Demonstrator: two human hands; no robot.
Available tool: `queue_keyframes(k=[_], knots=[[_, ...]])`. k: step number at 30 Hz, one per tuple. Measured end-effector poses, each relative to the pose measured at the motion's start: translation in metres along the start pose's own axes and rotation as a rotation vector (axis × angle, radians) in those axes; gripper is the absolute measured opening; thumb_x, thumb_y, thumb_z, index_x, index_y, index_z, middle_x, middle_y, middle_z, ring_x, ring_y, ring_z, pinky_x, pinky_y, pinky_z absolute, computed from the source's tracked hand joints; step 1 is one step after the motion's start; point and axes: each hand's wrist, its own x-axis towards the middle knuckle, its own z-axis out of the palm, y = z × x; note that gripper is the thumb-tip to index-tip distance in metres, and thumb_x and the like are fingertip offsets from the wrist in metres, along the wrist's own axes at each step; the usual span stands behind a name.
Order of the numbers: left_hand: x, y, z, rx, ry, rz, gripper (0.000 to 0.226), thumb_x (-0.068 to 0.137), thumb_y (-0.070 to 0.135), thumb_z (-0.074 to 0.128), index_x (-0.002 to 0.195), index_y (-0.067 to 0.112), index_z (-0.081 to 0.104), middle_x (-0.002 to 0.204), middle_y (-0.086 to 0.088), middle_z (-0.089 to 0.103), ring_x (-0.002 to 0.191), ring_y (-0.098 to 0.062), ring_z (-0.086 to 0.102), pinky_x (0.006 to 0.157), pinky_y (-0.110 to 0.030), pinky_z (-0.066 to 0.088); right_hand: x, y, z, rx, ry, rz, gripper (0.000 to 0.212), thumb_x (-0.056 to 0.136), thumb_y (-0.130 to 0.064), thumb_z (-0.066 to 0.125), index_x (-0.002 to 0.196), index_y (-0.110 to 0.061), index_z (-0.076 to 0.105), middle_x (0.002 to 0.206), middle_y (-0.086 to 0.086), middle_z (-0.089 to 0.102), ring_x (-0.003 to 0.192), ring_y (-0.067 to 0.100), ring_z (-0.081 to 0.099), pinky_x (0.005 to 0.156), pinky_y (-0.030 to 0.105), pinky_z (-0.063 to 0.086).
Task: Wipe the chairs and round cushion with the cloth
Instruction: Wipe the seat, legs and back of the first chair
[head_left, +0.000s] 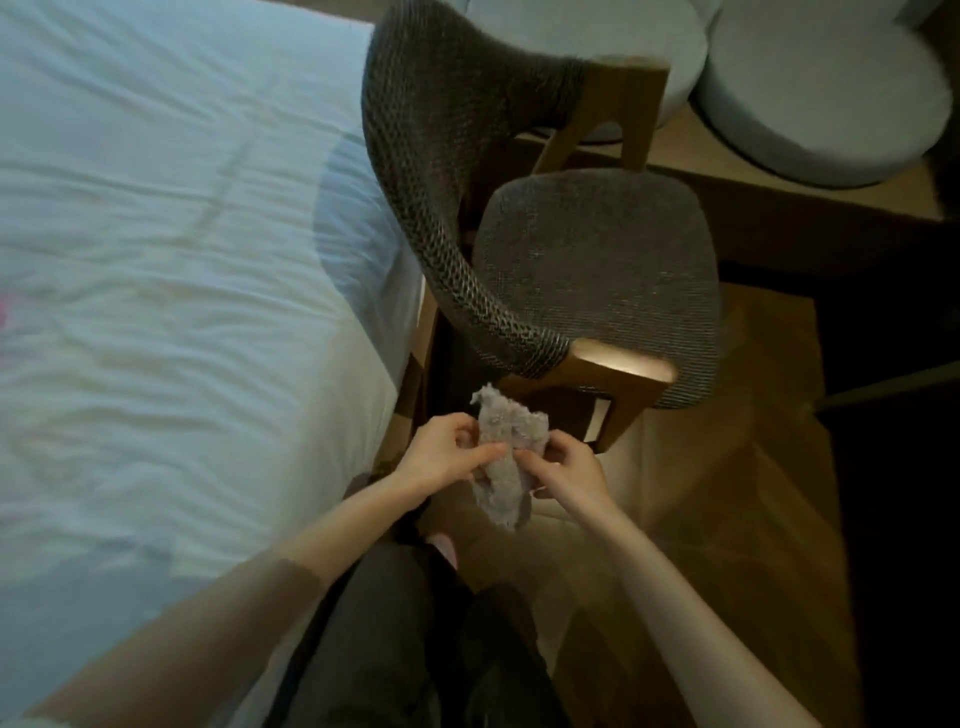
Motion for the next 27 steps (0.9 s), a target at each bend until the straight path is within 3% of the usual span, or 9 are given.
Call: queue_keyframes(k=[4, 6, 9, 11, 13, 16, 18, 23, 27], knots=[[-0.060, 0.068, -0.024, 0.105, 0.048, 0.098, 0.022, 0.075, 0.046, 0.074, 0.085, 0.033, 0.059, 0.093, 0.009, 0.065, 0.084, -0.001, 0.064, 0.071, -0.017, 0.055, -0.068, -0.069, -0.023, -0.049, 0.098, -0.016, 0.017, 0.082, -0.039, 0.073, 0.087, -0.027, 0.061, 0.089, -0.010, 0.065, 0.078, 0.001, 0.064, 0.056, 0.014, 0.047], [-0.079, 0.100, -0.036, 0.194, 0.110, 0.196, 0.023, 0.073, 0.049, 0.074, 0.077, 0.032, 0.059, 0.107, 0.008, 0.058, 0.102, -0.003, 0.057, 0.083, -0.016, 0.049, -0.091, -0.099, -0.033, -0.072, 0.180, -0.055, 0.021, 0.080, -0.040, 0.074, 0.083, -0.023, 0.063, 0.093, -0.007, 0.062, 0.083, 0.005, 0.060, 0.061, 0.012, 0.044], [-0.094, 0.147, -0.045, 0.257, 0.120, 0.295, 0.020, 0.072, 0.052, 0.072, 0.070, 0.039, 0.057, 0.148, 0.005, 0.036, 0.138, -0.018, 0.031, 0.112, -0.046, 0.030, -0.112, -0.137, -0.052, -0.150, 0.292, -0.118, 0.022, 0.080, -0.041, 0.074, 0.085, -0.022, 0.065, 0.116, -0.013, 0.051, 0.110, 0.004, 0.046, 0.083, 0.013, 0.040], [-0.095, 0.175, -0.046, 0.264, 0.102, 0.428, 0.018, 0.073, 0.050, 0.071, 0.068, 0.042, 0.056, 0.155, 0.005, 0.027, 0.143, -0.020, 0.023, 0.115, -0.049, 0.021, -0.121, -0.156, -0.067, -0.176, 0.305, -0.187, 0.019, 0.082, -0.042, 0.070, 0.095, -0.029, 0.065, 0.125, -0.026, 0.045, 0.118, -0.005, 0.035, 0.095, 0.019, 0.036], [-0.090, 0.199, -0.043, 0.316, 0.036, 0.594, 0.015, 0.076, 0.046, 0.067, 0.075, 0.031, 0.062, 0.153, 0.005, 0.033, 0.143, -0.019, 0.024, 0.117, -0.047, 0.019, -0.129, -0.169, -0.083, -0.214, 0.313, -0.258, 0.017, 0.085, -0.042, 0.066, 0.101, -0.037, 0.062, 0.114, -0.030, 0.051, 0.108, -0.014, 0.039, 0.093, 0.017, 0.037], [-0.079, 0.230, -0.027, 0.494, -0.025, 0.761, 0.018, 0.078, 0.036, 0.065, 0.077, 0.019, 0.064, 0.119, 0.008, 0.060, 0.121, -0.010, 0.048, 0.109, -0.046, 0.032, -0.132, -0.176, -0.110, -0.311, 0.378, -0.279, 0.017, 0.089, -0.037, 0.062, 0.084, -0.021, 0.059, 0.085, -0.014, 0.055, 0.089, 0.002, 0.048, 0.073, 0.023, 0.041], [-0.073, 0.248, -0.011, 0.499, -0.001, 0.746, 0.024, 0.078, 0.032, 0.069, 0.066, 0.020, 0.051, 0.090, 0.010, 0.052, 0.092, -0.006, 0.047, 0.093, -0.036, 0.041, -0.131, -0.176, -0.132, -0.318, 0.383, -0.276, 0.026, 0.090, -0.035, 0.060, 0.082, -0.011, 0.055, 0.081, -0.002, 0.055, 0.083, 0.013, 0.050, 0.067, 0.027, 0.042], [-0.049, 0.284, 0.038, 0.332, -0.001, 0.613, 0.038, 0.077, 0.033, 0.076, 0.063, 0.025, 0.041, 0.078, 0.007, 0.044, 0.072, -0.003, 0.044, 0.067, -0.012, 0.037, -0.121, -0.171, -0.208, -0.250, 0.347, -0.283, 0.037, 0.085, -0.040, 0.068, 0.082, -0.014, 0.041, 0.075, 0.009, 0.056, 0.065, 0.017, 0.052, 0.055, 0.032, 0.040], [-0.022, 0.318, 0.082, 0.334, 0.023, 0.572, 0.035, 0.075, 0.025, 0.079, 0.069, 0.024, 0.044, 0.080, 0.006, 0.047, 0.073, -0.003, 0.044, 0.068, -0.012, 0.036, -0.099, -0.161, -0.288, -0.273, 0.167, -0.300, 0.040, 0.078, -0.047, 0.074, 0.107, -0.030, 0.050, 0.096, -0.008, 0.068, 0.086, 0.004, 0.066, 0.072, 0.034, 0.056]])
